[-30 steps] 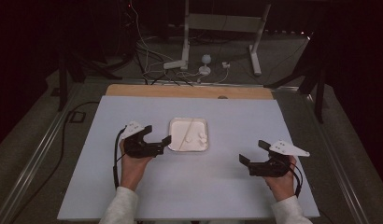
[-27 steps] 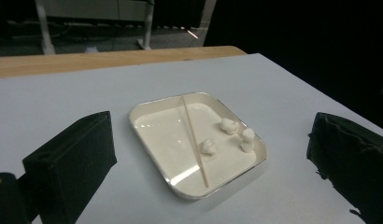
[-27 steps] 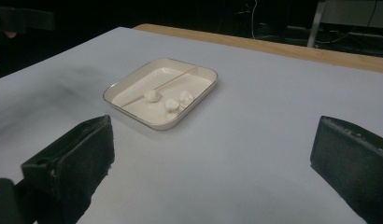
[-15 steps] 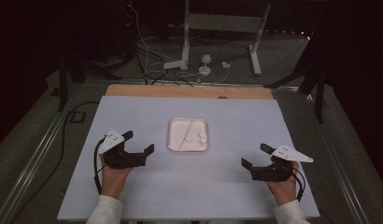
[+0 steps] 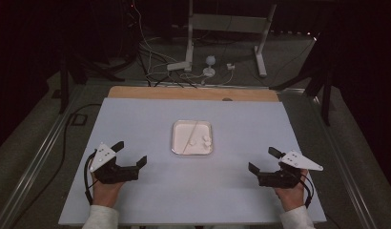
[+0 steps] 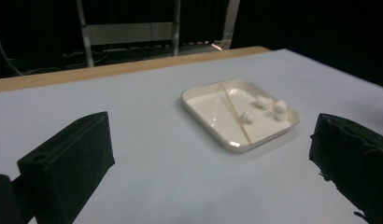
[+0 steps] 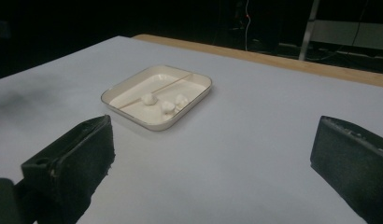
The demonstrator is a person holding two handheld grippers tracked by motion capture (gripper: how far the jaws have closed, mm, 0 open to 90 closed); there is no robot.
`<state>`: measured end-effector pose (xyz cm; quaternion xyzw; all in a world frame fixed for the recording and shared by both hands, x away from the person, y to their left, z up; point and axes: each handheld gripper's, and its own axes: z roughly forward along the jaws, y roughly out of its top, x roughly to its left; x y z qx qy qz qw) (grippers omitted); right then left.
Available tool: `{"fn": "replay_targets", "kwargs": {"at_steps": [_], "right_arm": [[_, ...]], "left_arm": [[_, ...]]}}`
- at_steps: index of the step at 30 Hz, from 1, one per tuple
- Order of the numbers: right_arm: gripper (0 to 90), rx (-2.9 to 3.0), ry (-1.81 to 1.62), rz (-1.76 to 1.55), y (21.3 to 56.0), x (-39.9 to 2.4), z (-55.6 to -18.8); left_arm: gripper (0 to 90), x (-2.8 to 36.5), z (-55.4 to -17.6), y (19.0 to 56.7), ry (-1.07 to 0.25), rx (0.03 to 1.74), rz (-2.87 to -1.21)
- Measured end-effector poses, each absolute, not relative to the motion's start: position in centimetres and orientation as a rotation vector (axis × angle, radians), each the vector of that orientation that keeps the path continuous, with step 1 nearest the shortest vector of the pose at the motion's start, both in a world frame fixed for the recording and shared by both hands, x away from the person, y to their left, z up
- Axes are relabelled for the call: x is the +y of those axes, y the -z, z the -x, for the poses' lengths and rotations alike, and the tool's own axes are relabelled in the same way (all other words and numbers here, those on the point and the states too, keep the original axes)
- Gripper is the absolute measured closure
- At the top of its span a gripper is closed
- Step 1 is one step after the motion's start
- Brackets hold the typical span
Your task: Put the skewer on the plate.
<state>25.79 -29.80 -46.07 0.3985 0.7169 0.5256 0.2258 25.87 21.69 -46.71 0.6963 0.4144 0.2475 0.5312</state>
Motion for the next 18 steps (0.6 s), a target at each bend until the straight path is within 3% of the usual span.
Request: {"fn": "replay_targets", "kwargs": {"at_steps": [18], "right_arm": [[0.0, 1.974, -1.46, -1.118, 46.8, -30.1, -25.9]], "left_arm": [[0.5, 23.6, -25.3, 46.4, -0.664, 1.016, -1.618]]}}
